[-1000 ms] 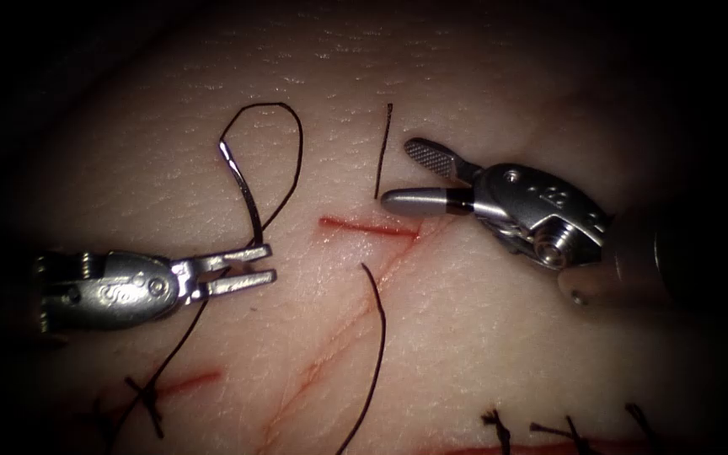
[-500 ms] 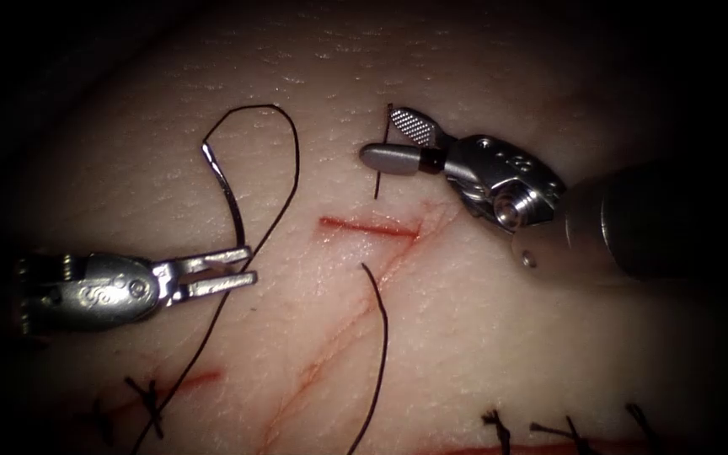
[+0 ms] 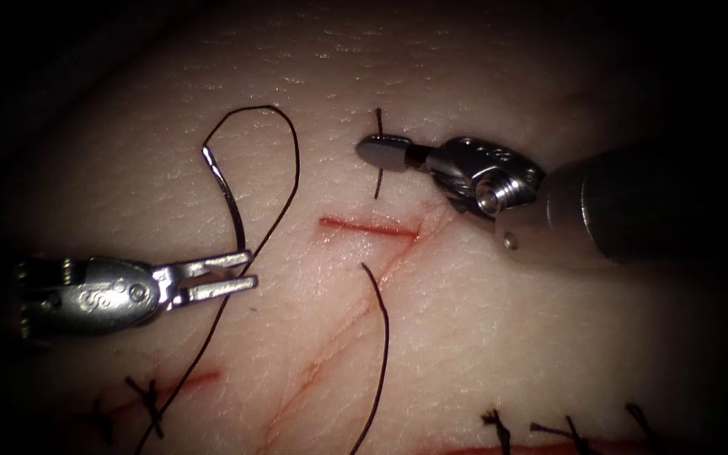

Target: Wound Closure

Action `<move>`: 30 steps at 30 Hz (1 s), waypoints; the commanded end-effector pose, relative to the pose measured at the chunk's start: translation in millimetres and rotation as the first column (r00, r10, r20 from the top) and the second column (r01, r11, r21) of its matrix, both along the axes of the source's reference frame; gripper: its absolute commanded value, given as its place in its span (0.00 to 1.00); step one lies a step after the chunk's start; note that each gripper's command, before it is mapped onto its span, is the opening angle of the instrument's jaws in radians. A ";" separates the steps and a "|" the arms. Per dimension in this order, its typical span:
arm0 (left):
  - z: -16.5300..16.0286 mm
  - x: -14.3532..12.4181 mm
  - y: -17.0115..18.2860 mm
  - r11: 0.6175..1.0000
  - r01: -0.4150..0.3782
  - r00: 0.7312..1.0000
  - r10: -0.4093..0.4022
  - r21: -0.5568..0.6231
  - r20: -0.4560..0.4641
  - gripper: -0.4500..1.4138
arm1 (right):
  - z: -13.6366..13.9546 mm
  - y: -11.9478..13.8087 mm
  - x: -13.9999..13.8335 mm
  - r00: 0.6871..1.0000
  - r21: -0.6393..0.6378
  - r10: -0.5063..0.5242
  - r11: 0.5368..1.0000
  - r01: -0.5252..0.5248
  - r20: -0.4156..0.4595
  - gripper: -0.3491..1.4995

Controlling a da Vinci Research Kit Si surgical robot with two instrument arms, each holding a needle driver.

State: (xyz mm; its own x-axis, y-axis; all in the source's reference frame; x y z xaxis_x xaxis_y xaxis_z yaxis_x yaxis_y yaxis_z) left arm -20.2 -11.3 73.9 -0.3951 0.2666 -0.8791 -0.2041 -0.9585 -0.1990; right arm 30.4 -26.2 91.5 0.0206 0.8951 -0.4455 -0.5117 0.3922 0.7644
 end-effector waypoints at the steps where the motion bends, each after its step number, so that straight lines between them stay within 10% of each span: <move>1: 0.6 -0.5 -0.4 1.000 -0.001 1.000 0.001 0.001 0.001 0.00 | 0.6 -0.4 0.6 1.000 -0.006 0.008 1.000 -0.008 0.002 0.00; 30: 0.4 0.4 0.3 1.000 0.001 1.000 -0.001 0.006 -0.001 0.00 | -3.8 0.6 -0.2 0.995 -0.225 0.002 0.974 -0.025 -0.102 0.00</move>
State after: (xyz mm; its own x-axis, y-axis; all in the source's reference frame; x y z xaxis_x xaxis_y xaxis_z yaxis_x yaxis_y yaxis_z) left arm -19.2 -10.6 73.6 -0.3972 0.2721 -0.8764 -0.2072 -0.9570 -0.2032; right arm 29.4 -25.0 87.2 -0.0461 0.7677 -0.6391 -0.4449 0.5570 0.7013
